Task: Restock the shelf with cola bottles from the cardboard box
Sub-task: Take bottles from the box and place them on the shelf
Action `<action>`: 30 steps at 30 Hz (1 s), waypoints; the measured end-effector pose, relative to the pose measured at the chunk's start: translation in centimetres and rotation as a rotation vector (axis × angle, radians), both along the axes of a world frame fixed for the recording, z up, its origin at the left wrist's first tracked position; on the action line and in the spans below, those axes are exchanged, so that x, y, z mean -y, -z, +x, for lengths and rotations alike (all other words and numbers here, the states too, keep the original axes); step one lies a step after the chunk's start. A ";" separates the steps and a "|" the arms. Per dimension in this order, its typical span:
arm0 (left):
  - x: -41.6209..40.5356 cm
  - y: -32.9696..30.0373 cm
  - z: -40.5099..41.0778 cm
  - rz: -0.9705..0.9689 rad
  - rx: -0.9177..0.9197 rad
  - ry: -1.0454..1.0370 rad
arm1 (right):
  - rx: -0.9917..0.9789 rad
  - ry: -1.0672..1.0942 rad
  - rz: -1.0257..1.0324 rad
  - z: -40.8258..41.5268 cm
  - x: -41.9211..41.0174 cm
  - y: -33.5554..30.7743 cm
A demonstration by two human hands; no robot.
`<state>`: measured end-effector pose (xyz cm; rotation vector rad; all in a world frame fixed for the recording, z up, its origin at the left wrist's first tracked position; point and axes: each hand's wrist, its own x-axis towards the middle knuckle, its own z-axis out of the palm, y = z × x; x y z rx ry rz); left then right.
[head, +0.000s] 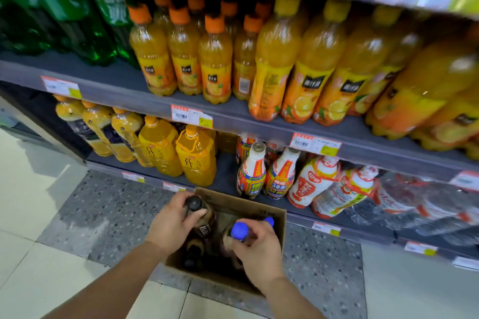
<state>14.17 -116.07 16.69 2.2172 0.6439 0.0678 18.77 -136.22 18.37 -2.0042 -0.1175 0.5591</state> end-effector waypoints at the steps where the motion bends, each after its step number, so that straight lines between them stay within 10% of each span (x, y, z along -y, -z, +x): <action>1: 0.4 -2.4 -0.3 -0.013 0.018 0.003 | 0.012 0.020 0.028 0.4 0.6 -2.1; 21: 12.8 -53.9 4.0 -0.182 0.521 0.344 | 0.347 0.138 0.252 2.0 13.7 -51.8; 30: 30.6 -66.0 6.3 -0.491 0.659 0.635 | 0.526 0.327 0.323 -1.2 31.6 -64.1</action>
